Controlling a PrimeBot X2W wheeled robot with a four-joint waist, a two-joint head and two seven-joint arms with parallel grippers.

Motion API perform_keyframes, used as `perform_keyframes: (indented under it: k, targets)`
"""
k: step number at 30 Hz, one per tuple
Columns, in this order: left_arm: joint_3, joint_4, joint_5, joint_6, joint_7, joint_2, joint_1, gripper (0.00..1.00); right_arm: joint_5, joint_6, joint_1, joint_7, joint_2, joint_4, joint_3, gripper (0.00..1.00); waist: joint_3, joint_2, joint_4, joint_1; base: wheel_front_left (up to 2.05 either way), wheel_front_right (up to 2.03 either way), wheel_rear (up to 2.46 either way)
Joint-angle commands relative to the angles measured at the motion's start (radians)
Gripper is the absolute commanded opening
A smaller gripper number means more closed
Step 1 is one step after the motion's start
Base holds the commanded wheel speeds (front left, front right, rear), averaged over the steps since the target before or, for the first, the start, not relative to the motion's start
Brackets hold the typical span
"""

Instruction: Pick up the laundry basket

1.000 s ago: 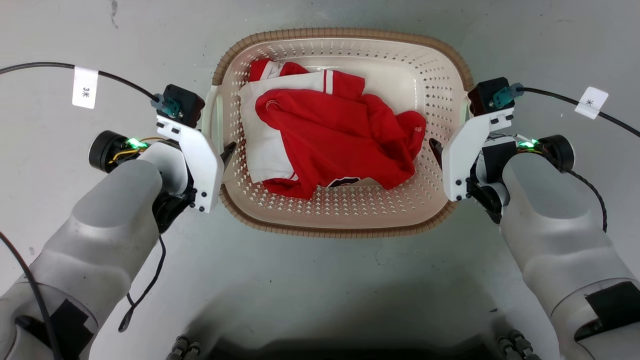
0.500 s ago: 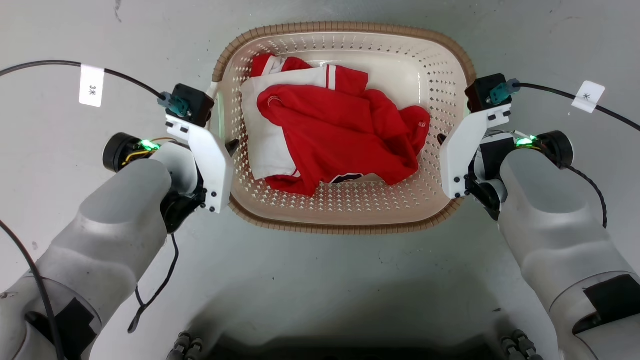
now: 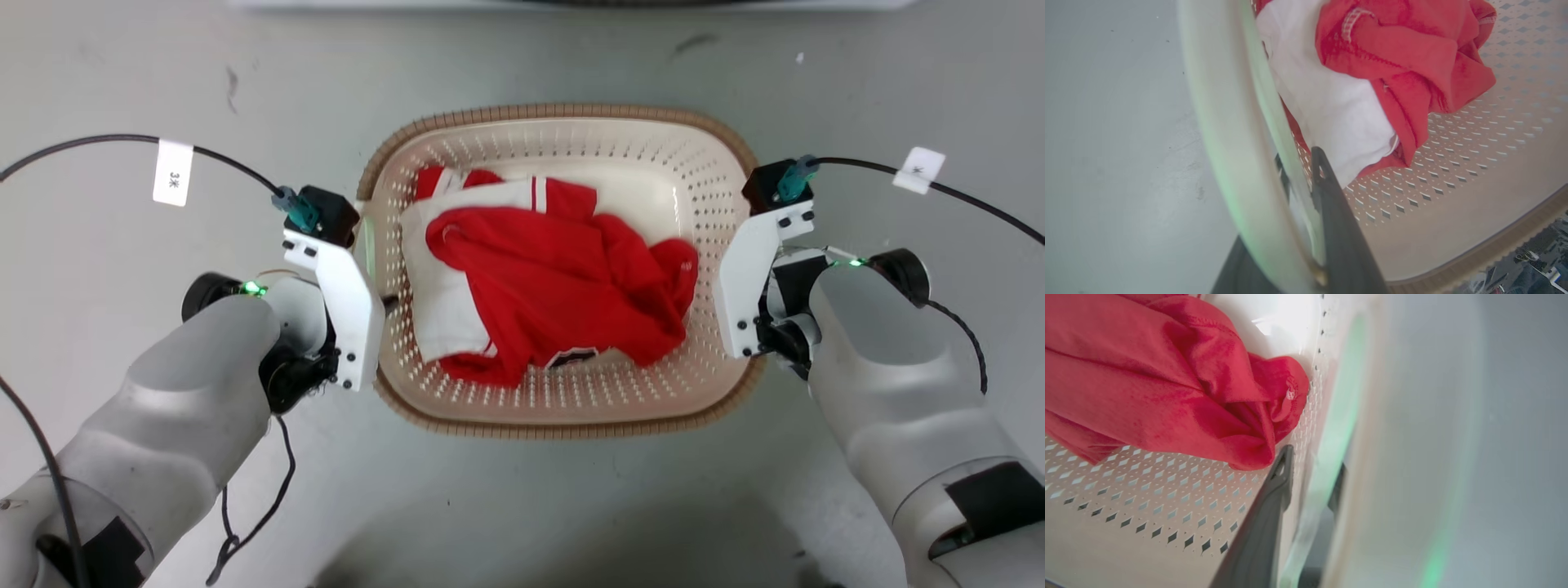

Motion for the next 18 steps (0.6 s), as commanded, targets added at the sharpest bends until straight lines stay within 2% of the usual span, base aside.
perform_keyframes:
  k: [1, 6, 10, 18]
  targets:
    - [-0.008, 0.001, -0.008, 0.002, 0.025, 0.04, 0.016, 0.0, -0.013, -0.001, 0.025, 0.035, -0.023, 0.008, 0.014, 0.0, -0.065, 0.0, -0.006, -0.0001, 0.0, 0.0, 0.0]
    - [-0.018, -0.045, -0.058, 0.002, 0.107, 0.075, 0.042, 0.0, 0.012, -0.001, 0.042, 0.16, -0.026, 0.011, 0.04, 0.0, -0.172, 0.0, -0.012, -0.0001, 0.0, 0.0, 0.0]
    - [-0.026, -0.088, -0.066, 0.002, 0.189, 0.111, 0.078, 0.0, -0.021, -0.001, 0.07, 0.252, -0.029, 0.014, 0.076, 0.0, -0.259, 0.0, -0.019, -0.0001, 0.0, 0.0, 0.0]
    - [-0.03, -0.153, -0.126, 0.002, 0.325, 0.148, 0.142, 0.0, 0.127, -0.001, 0.125, 0.427, -0.031, -0.02, 0.104, 0.0, -0.42, 0.0, -0.025, -0.0001, 0.0, 0.0, 0.0]
